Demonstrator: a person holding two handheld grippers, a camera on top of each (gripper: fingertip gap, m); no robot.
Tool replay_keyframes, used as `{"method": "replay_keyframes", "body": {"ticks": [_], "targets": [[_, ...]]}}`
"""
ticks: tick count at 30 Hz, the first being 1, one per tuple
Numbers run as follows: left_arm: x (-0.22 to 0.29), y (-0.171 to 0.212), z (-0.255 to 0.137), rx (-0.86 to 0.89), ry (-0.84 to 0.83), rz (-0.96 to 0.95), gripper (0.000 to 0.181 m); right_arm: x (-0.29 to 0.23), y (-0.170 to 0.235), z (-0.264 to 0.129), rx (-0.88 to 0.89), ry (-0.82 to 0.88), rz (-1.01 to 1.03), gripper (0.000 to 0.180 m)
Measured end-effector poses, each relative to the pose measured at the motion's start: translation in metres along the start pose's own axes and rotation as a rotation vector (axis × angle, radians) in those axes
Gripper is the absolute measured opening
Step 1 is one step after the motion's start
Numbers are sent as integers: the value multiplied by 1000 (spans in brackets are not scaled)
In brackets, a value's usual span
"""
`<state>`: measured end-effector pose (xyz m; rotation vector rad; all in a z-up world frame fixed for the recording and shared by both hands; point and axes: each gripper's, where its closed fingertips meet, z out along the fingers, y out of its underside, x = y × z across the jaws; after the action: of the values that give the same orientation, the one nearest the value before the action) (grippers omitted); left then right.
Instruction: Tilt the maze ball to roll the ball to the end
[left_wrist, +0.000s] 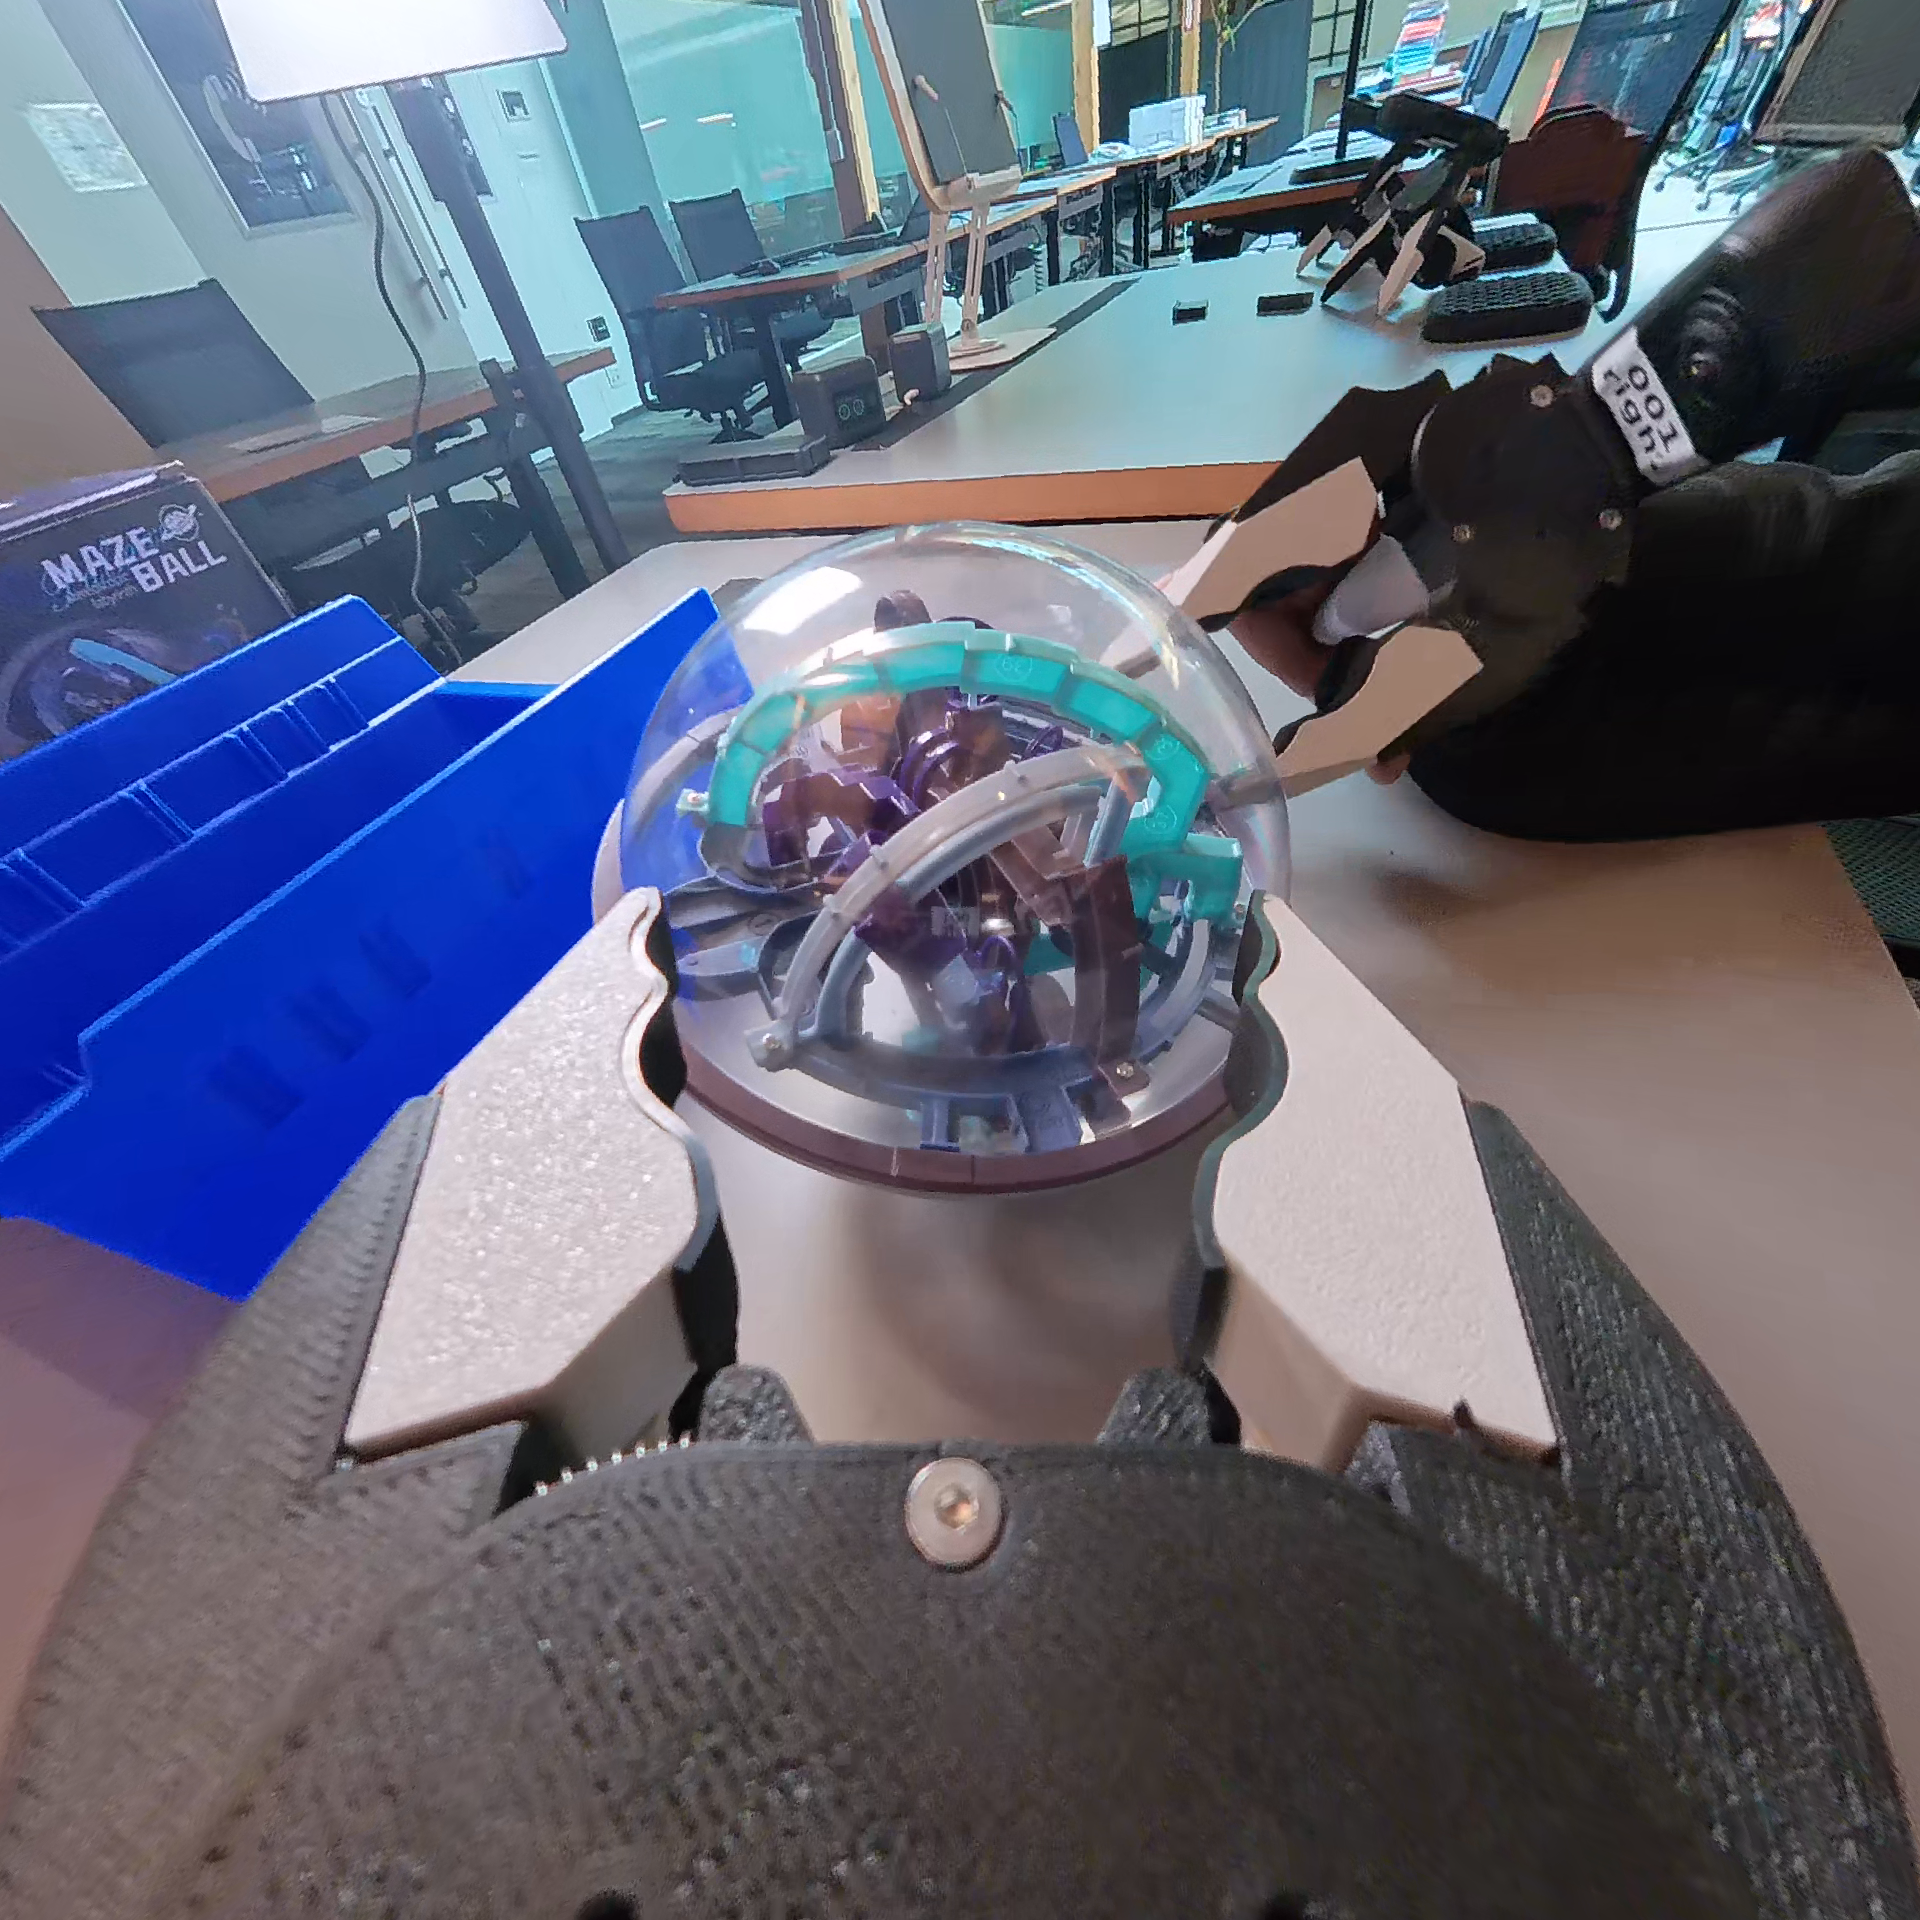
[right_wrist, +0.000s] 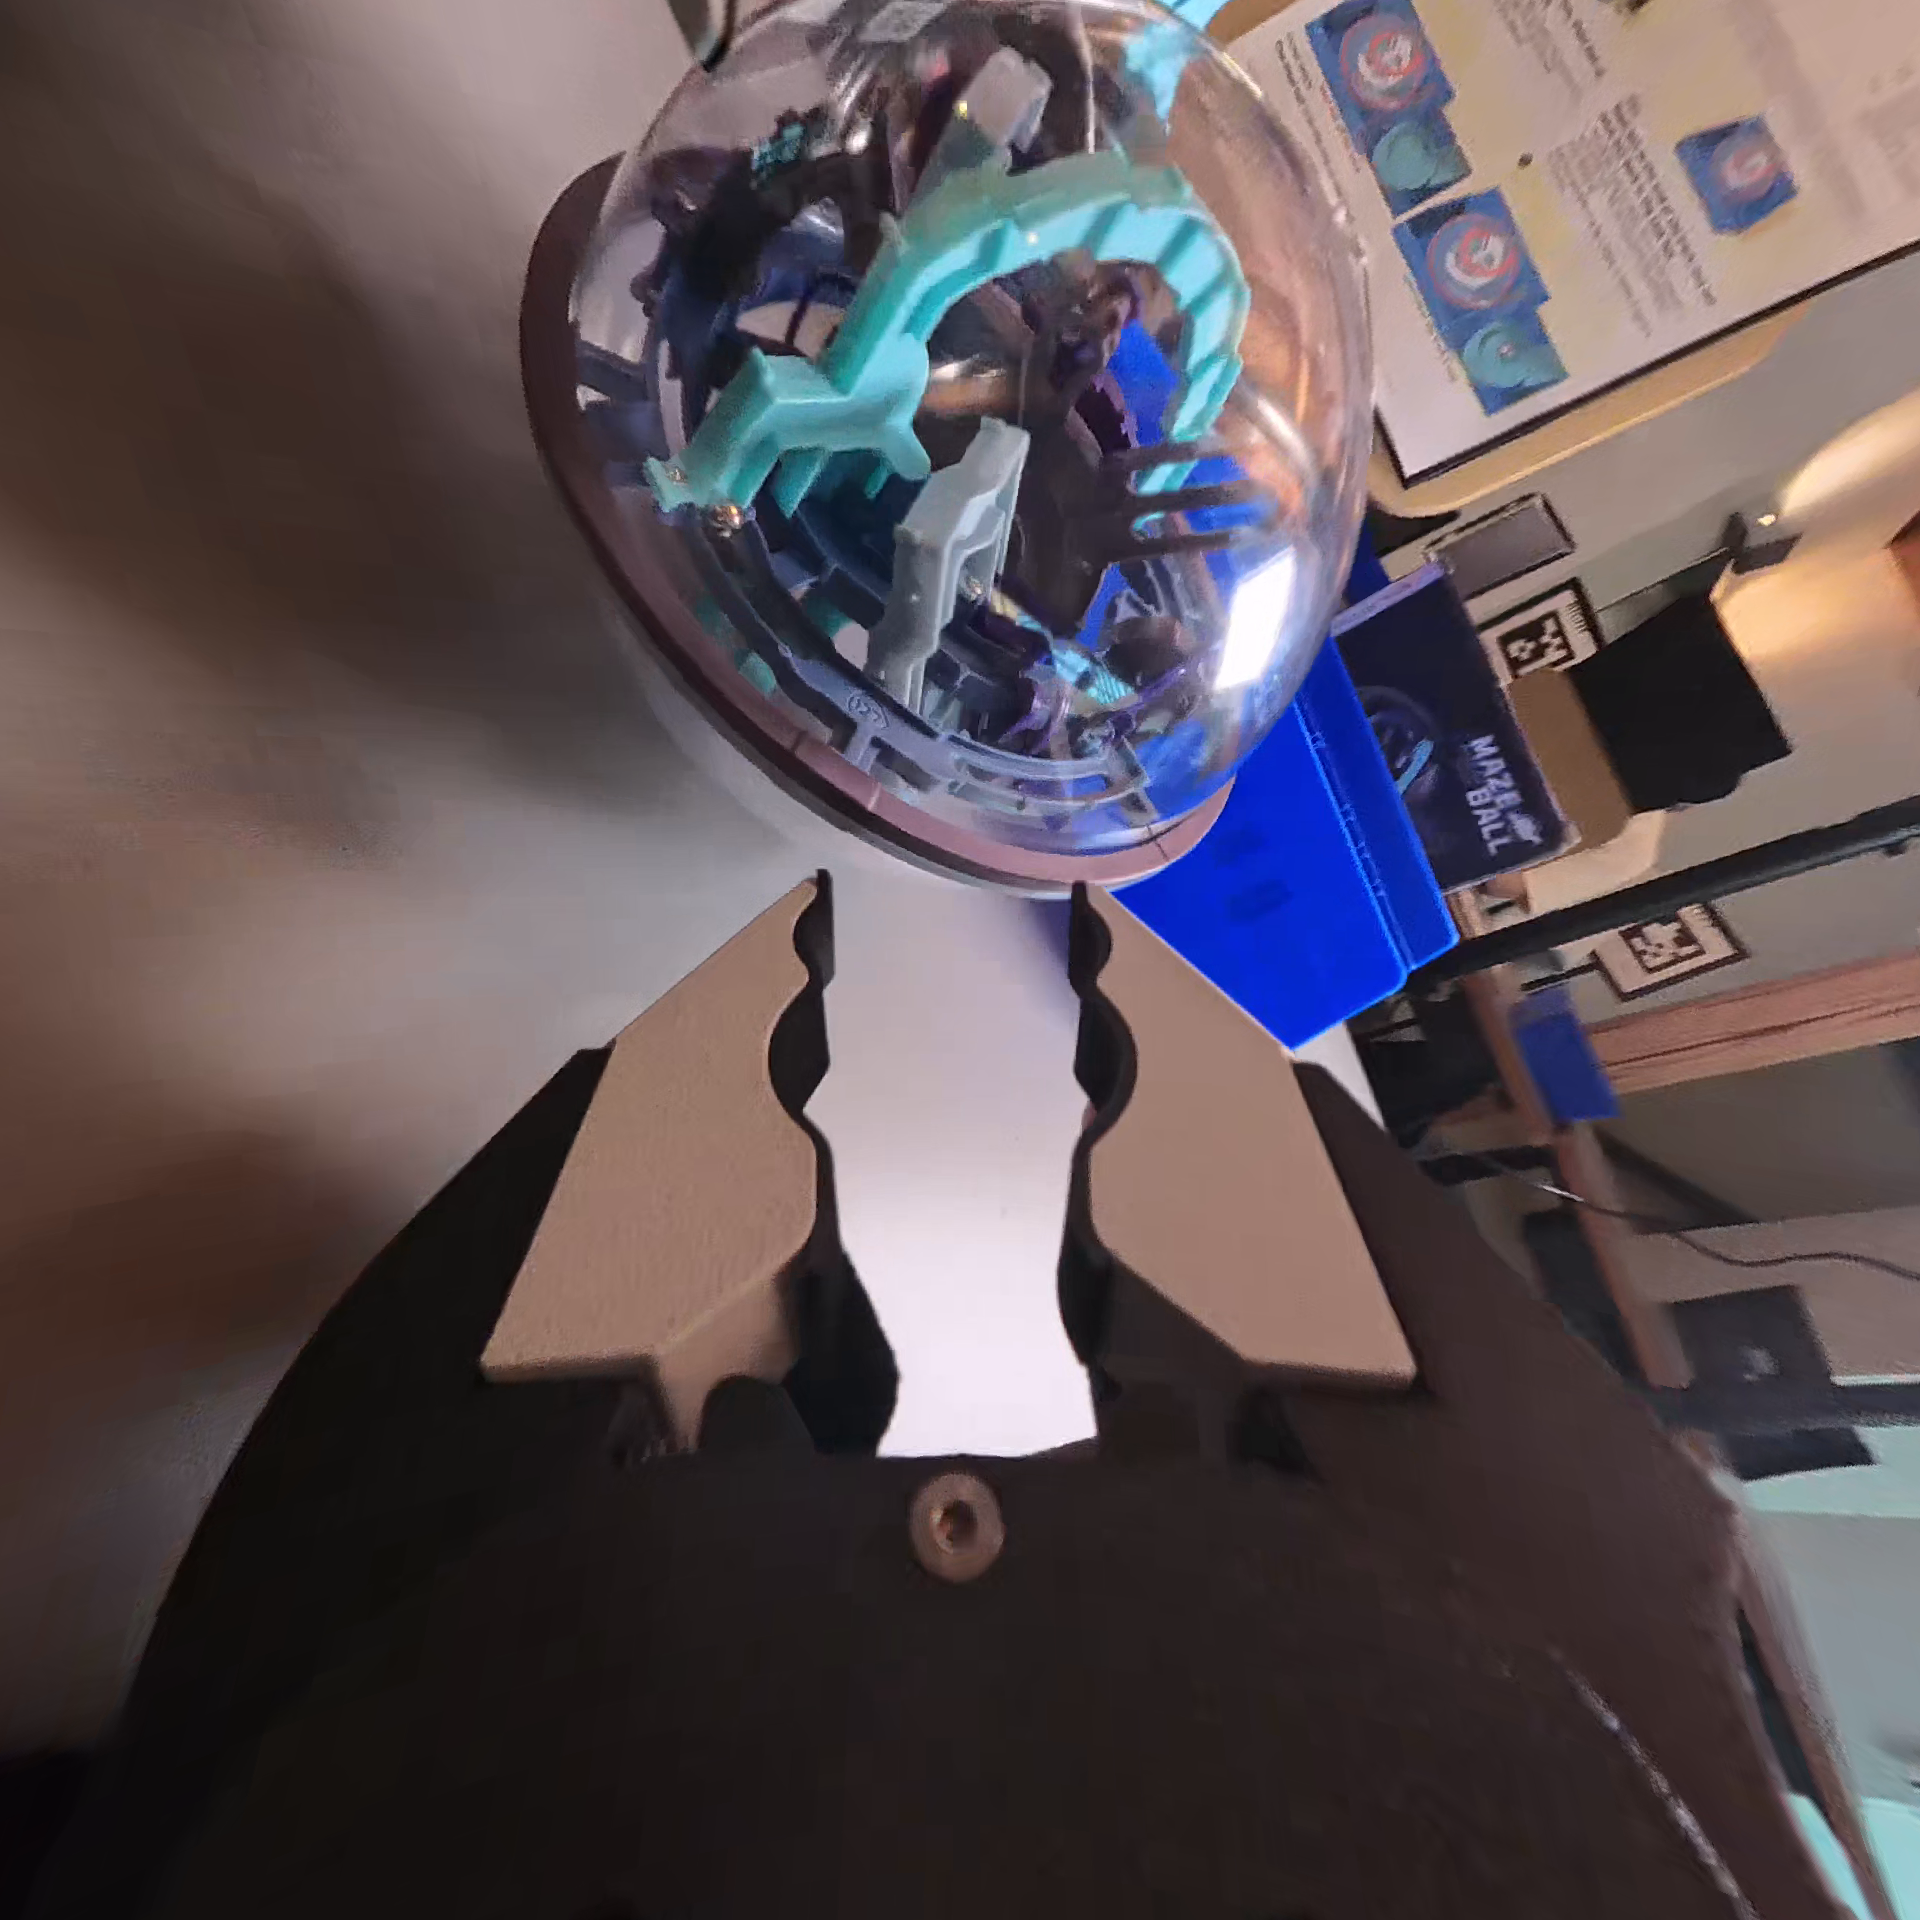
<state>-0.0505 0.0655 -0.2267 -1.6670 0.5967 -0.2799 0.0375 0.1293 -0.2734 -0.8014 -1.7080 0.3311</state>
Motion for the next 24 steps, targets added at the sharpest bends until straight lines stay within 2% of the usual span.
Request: {"method": "replay_keyframes", "body": {"ticks": [3, 14, 18, 21, 24], "targets": [[-1, -1, 1, 4, -1, -2, 107, 3, -4, 0, 3, 57, -57, 26], [-8, -12, 2, 50, 3, -49, 106, -19, -21, 1, 8, 85, -232, 11], [-9, -11, 4, 37, -7, -48, 115, -35, -35, 5, 42, 56, -256, 8], [-10, -10, 5, 25, -9, -52, 118, -33, -44, 1, 108, 14, -134, 9], [-11, -9, 4, 27, -3, -56, 118, -6, -41, -9, 180, -75, 163, 30]]}}
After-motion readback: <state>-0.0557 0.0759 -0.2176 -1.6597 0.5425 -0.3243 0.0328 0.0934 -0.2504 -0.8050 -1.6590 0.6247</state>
